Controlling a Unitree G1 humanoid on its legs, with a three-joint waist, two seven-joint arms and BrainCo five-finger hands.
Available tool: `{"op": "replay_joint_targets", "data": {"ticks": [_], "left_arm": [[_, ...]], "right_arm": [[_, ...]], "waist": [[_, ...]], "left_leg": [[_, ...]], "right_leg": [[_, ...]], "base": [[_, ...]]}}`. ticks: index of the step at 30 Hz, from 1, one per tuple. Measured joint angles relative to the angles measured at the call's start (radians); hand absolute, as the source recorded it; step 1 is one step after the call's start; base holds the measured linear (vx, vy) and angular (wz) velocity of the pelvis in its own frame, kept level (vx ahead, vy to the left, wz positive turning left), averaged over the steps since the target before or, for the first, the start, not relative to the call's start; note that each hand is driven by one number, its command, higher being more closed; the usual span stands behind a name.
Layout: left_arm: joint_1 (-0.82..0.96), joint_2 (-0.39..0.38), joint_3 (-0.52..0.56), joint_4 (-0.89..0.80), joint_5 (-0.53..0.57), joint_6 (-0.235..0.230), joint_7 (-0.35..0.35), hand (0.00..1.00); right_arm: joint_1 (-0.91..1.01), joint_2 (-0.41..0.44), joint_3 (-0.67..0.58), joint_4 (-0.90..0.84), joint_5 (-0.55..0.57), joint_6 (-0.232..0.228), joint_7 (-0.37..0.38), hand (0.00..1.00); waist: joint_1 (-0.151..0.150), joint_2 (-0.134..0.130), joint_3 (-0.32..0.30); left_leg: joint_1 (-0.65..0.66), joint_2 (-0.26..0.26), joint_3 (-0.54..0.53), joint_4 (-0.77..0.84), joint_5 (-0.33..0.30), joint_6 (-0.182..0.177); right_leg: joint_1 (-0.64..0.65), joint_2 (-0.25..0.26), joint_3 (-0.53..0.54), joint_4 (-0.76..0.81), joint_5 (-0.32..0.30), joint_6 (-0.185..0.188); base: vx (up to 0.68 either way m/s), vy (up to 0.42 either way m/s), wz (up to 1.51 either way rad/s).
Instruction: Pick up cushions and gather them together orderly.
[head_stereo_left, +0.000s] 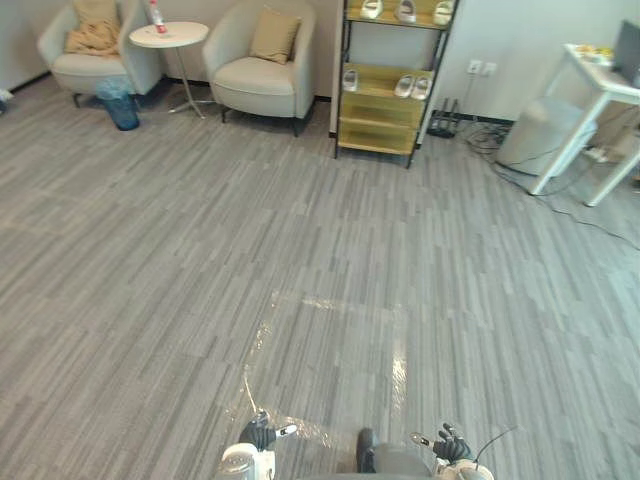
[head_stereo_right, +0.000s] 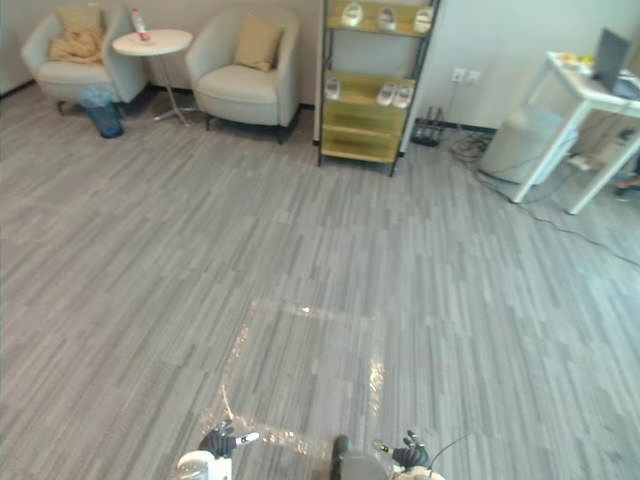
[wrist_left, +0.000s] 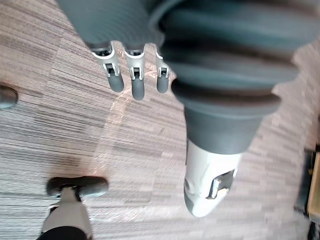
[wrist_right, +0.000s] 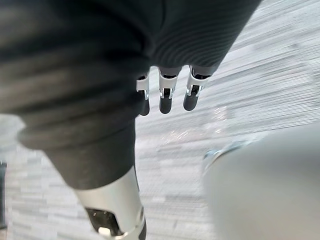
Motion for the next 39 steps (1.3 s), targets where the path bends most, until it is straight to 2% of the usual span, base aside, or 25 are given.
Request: {"op": "replay_joint_targets", "data": {"ticks": [1, 2, 3, 4, 7, 8, 9, 10, 11, 12, 13, 15, 16, 17, 18, 19, 21, 24, 26, 27, 28, 30, 32, 35, 39], "left_arm": [[-0.003, -0.003, 0.002, -0.008, 0.000, 0.001, 0.000, 0.00], [0.001, -0.003, 0.000, -0.016, 0.000, 0.000, -0.001, 0.00], [0.001, 0.000, -0.010, -0.036, 0.000, -0.002, -0.001, 0.00], [0.002, 0.000, -0.013, -0.041, 0.000, -0.004, -0.001, 0.00], [-0.002, 0.005, -0.024, -0.061, 0.000, -0.018, -0.001, 0.00], [-0.006, 0.006, -0.035, -0.072, 0.000, -0.019, -0.001, 0.00], [-0.004, 0.006, -0.052, -0.074, 0.000, -0.020, -0.001, 0.00], [-0.001, 0.006, -0.068, -0.073, 0.000, -0.020, -0.001, 0.00], [0.000, 0.014, -0.086, -0.073, -0.001, -0.020, -0.001, 0.00], [-0.006, 0.032, -0.092, -0.070, 0.000, -0.017, -0.001, 0.00], [-0.010, 0.033, -0.092, -0.063, 0.000, -0.016, -0.001, 0.00], [-0.016, 0.039, -0.090, -0.057, 0.000, -0.017, -0.002, 0.00], [-0.013, 0.040, -0.091, -0.054, 0.000, -0.015, -0.002, 0.00], [-0.008, 0.042, -0.092, -0.054, 0.000, -0.011, -0.002, 0.00], [-0.007, 0.043, -0.092, -0.054, 0.000, -0.009, -0.002, 0.00], [-0.004, 0.048, -0.094, -0.052, 0.000, -0.005, -0.002, 0.00], [0.002, 0.051, -0.093, -0.045, -0.001, 0.000, -0.001, 0.00], [-0.002, 0.051, -0.091, -0.028, -0.003, 0.001, -0.001, 0.00], [0.005, 0.061, -0.092, -0.013, -0.005, -0.001, -0.001, 0.00], [0.000, 0.079, -0.091, -0.008, -0.006, -0.001, -0.001, 0.00], [-0.003, 0.080, -0.089, 0.006, -0.006, -0.001, 0.000, 0.00], [0.003, 0.061, -0.082, 0.031, -0.009, 0.000, -0.001, 0.00], [0.005, 0.051, -0.073, 0.032, -0.009, -0.001, -0.001, 0.00], [0.009, 0.054, -0.044, 0.017, -0.013, -0.002, -0.002, 0.00], [0.009, 0.058, -0.045, 0.012, -0.013, -0.001, -0.002, 0.00]], "right_arm": [[0.000, -0.005, 0.047, -0.001, 0.001, 0.001, -0.001, 0.00], [-0.005, -0.007, 0.057, -0.002, 0.002, 0.001, -0.005, 0.00], [-0.003, -0.001, 0.058, 0.003, 0.011, 0.002, -0.008, 0.00], [-0.003, 0.002, 0.057, 0.004, 0.012, 0.002, -0.008, 0.00], [-0.022, 0.023, 0.036, 0.002, 0.040, 0.002, -0.012, 0.00], [-0.021, 0.027, 0.034, 0.000, 0.042, 0.001, -0.015, 0.00], [-0.016, 0.028, 0.033, 0.000, 0.042, 0.001, -0.018, 0.00], [-0.002, 0.021, 0.020, 0.005, 0.041, 0.001, -0.021, 0.00], [0.000, 0.032, 0.008, 0.019, 0.041, 0.003, -0.023, 0.00], [-0.001, 0.049, 0.008, 0.036, 0.040, 0.004, -0.025, 0.00], [0.000, 0.050, 0.009, 0.037, 0.040, 0.004, -0.025, 0.00], [0.000, 0.049, 0.025, 0.037, 0.038, 0.009, -0.025, 0.00], [0.000, 0.049, 0.037, 0.033, 0.036, 0.009, -0.024, 0.00], [0.005, 0.051, 0.040, 0.033, 0.033, 0.009, -0.017, 0.00], [0.005, 0.052, 0.041, 0.029, 0.025, 0.009, -0.015, 0.00], [0.004, 0.052, 0.041, 0.020, 0.004, 0.008, -0.011, 0.00], [0.013, 0.052, 0.041, 0.001, 0.000, 0.007, -0.006, 0.00], [0.010, 0.051, 0.037, 0.003, 0.000, -0.002, -0.005, 0.00], [0.004, 0.048, 0.034, 0.022, -0.001, -0.002, -0.005, 0.00], [0.004, 0.048, 0.034, 0.048, -0.001, -0.001, -0.005, 0.00], [0.005, 0.042, 0.026, 0.058, -0.001, 0.000, -0.004, 0.00], [0.010, 0.016, -0.008, 0.082, 0.000, 0.000, -0.007, 0.00], [0.013, 0.006, -0.017, 0.082, 0.004, 0.000, -0.007, 0.00], [0.017, 0.005, -0.024, 0.079, 0.009, 0.001, -0.007, 0.00], [0.018, 0.005, -0.044, 0.081, 0.010, 0.009, -0.008, 0.00]], "waist": [[0.007, 0.001, 0.012], [0.011, 0.006, 0.021], [0.014, -0.002, 0.030], [0.016, -0.005, 0.031], [0.026, -0.027, 0.037], [0.030, -0.031, 0.037], [0.031, -0.029, 0.034], [0.038, -0.021, 0.030], [0.053, -0.035, 0.024], [0.049, -0.071, -0.001], [0.048, -0.080, -0.001], [0.060, -0.089, 0.001], [0.060, -0.093, 0.000], [0.058, -0.092, 0.001], [0.058, -0.092, 0.002], [0.057, -0.092, 0.004], [0.053, -0.077, 0.005], [0.050, -0.073, 0.002], [0.045, -0.081, -0.003], [0.043, -0.107, -0.003], [0.040, -0.109, -0.009], [0.036, -0.054, -0.011], [0.037, -0.035, -0.001], [0.047, -0.031, 0.002], [0.050, -0.035, 0.005]], "left_leg": [[-0.108, 0.015, 0.005, 0.239, 0.116, -0.011], [-0.162, 0.036, 0.027, 0.377, 0.108, 0.000], [-0.222, 0.052, 0.063, 0.465, 0.056, 0.010], [-0.242, 0.053, 0.075, 0.464, 0.039, 0.015], [-0.347, 0.039, 0.174, 0.301, -0.017, 0.022], [-0.371, 0.008, 0.193, 0.107, -0.008, 0.021], [-0.369, -0.017, 0.181, -0.052, 0.029, 0.018], [-0.366, -0.047, 0.130, -0.237, 0.161, 0.018], [-0.354, -0.074, 0.100, -0.240, 0.226, 0.044], [-0.354, -0.104, 0.110, -0.247, 0.198, 0.063], [-0.352, -0.112, 0.115, -0.246, 0.190, 0.070], [-0.312, -0.122, 0.143, -0.251, 0.174, 0.081], [-0.270, -0.132, 0.155, -0.267, 0.157, 0.094], [-0.218, -0.140, 0.156, -0.285, 0.130, 0.101], [-0.195, -0.142, 0.155, -0.289, 0.119, 0.105], [-0.139, -0.146, 0.154, -0.301, 0.099, 0.107], [-0.050, -0.141, 0.145, -0.353, 0.094, 0.109], [0.019, -0.106, 0.117, -0.416, 0.085, 0.095], [0.022, -0.093, 0.104, -0.408, 0.072, 0.074], [0.025, -0.114, 0.080, -0.404, 0.054, 0.051], [0.029, -0.109, 0.070, -0.397, 0.044, 0.044], [0.021, -0.060, 0.052, -0.324, 0.016, 0.016], [0.002, -0.040, 0.050, -0.257, -0.004, 0.000], [-0.152, -0.010, 0.022, 0.074, -0.012, 0.009], [-0.155, -0.040, -0.004, -0.086, -0.047, 0.020]], "right_leg": [[0.066, 0.003, 0.006, -0.037, -0.025, -0.015], [0.132, 0.013, 0.012, -0.066, -0.043, -0.025], [0.231, 0.014, 0.014, -0.108, -0.060, -0.038], [0.263, 0.012, 0.018, -0.125, -0.061, -0.039], [0.362, -0.013, 0.027, -0.204, -0.074, -0.018], [0.395, -0.027, 0.030, -0.233, -0.088, 0.003], [0.415, -0.031, 0.032, -0.243, -0.101, 0.014], [0.444, -0.024, 0.045, -0.253, -0.128, 0.031], [0.458, -0.030, 0.065, -0.252, -0.147, 0.045], [0.453, -0.067, 0.074, -0.231, -0.158, 0.054], [0.448, -0.078, 0.079, -0.216, -0.159, 0.055], [0.400, -0.099, 0.125, -0.069, -0.160, 0.057], [0.348, -0.106, 0.154, 0.084, -0.153, 0.067], [0.276, -0.115, 0.172, 0.282, -0.109, 0.142], [0.238, -0.118, 0.179, 0.377, -0.073, 0.173], [0.186, -0.128, 0.177, 0.517, -0.078, 0.174], [0.153, -0.132, 0.132, 0.556, -0.130, 0.144], [0.108, -0.124, 0.032, 0.358, -0.179, 0.106], [0.113, -0.106, 0.013, 0.084, -0.107, 0.088], [0.111, -0.111, 0.037, -0.016, -0.010, 0.070], [0.129, -0.111, 0.034, -0.020, -0.027, 0.080], [0.195, -0.064, 0.013, -0.104, -0.021, 0.067], [0.221, -0.045, 0.009, -0.126, -0.025, 0.058], [0.257, -0.027, 0.009, -0.141, -0.049, 0.029], [0.286, -0.035, 0.028, -0.161, -0.049, 0.029]], "base": [[0.52, -0.205, 0.01], [0.70, -0.221, -0.07], [0.47, -0.120, -0.08], [0.52, -0.124, -0.20], [0.33, -0.043, -0.27], [0.37, 0.003, -0.26], [0.41, 0.062, -0.15], [0.45, 0.134, -0.21], [0.56, 0.155, -0.09], [0.49, 0.123, -0.04], [0.48, 0.106, 0.08], [0.41, 0.130, -0.11], [0.42, 0.150, -0.17], [0.48, 0.150, -0.12], [0.38, 0.101, -0.04], [0.36, 0.066, 0.03], [0.30, 0.024, 0.12], [0.26, -0.062, 0.28], [0.19, -0.118, 0.24], [0.17, -0.138, 0.21], [0.29, -0.258, 0.21], [0.30, -0.253, 0.12], [0.13, -0.112, 0.02], [0.11, -0.151, -0.03], [0.10, -0.008, -0.18]]}}
